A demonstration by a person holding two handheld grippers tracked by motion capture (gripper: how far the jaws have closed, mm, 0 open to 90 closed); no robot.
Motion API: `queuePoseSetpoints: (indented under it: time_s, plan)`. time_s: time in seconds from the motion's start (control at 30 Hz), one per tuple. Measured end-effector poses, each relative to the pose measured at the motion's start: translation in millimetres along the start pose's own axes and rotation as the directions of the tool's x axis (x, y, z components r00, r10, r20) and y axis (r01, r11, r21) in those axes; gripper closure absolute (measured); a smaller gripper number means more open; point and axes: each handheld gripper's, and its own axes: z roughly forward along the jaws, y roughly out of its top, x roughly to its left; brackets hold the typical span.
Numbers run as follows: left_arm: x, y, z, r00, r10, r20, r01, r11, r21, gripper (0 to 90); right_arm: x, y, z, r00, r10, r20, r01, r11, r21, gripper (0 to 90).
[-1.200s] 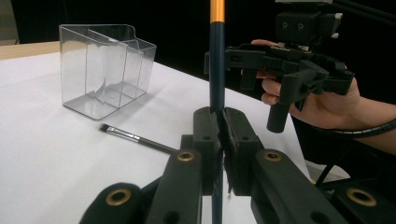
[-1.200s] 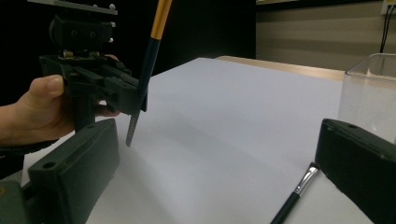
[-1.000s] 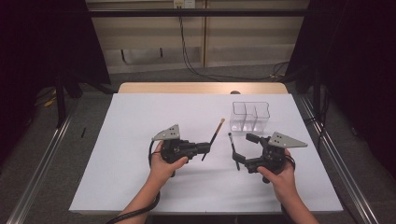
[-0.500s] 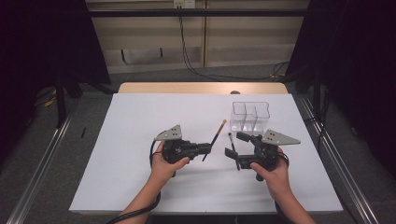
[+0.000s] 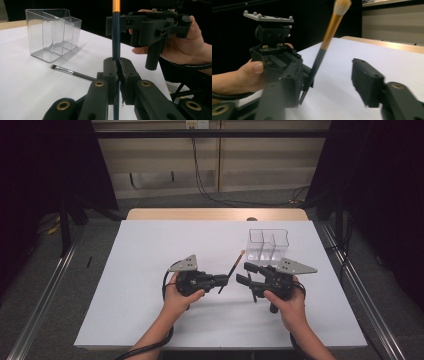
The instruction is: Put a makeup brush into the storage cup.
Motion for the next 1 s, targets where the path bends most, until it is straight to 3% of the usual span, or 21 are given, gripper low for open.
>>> queuePoseSetpoints:
  time_s: [0.1,0.27,0.5,0.83,1.0]
  plan:
    - [-0.6,0.3,-0.2,1.0000,0.000,0.000,0.000,1.0000,-0.004,84.4,1.5,0.7,1.7,0.9998,0.016,-0.008,-0.016,1.000,-0.008,45.3]
    - [-2.1,0.9,-0.3,1.0000,0.007,-0.001,-0.007,1.0000,-0.004,84.4,2.3,1.1,3.5,0.9997,0.025,-0.005,-0.025,1.000,-0.019,56.1]
    - [-2.2,1.0,-0.4,1.0000,0.008,-0.001,-0.008,0.9999,-0.006,84.3,2.9,2.7,5.5,0.9996,0.028,-0.006,-0.028,0.999,-0.014,63.1]
    - [-3.4,0.5,2.2,0.9998,0.018,0.010,-0.018,0.9998,-0.009,84.3,4.1,1.3,13.4,0.9978,0.060,-0.028,-0.060,0.998,-0.012,68.1]
    - [-4.0,0.8,3.2,0.9996,0.015,0.026,-0.015,0.9998,-0.016,84.2,4.8,2.7,16.9,0.9966,0.066,-0.050,-0.067,0.998,-0.013,79.5]
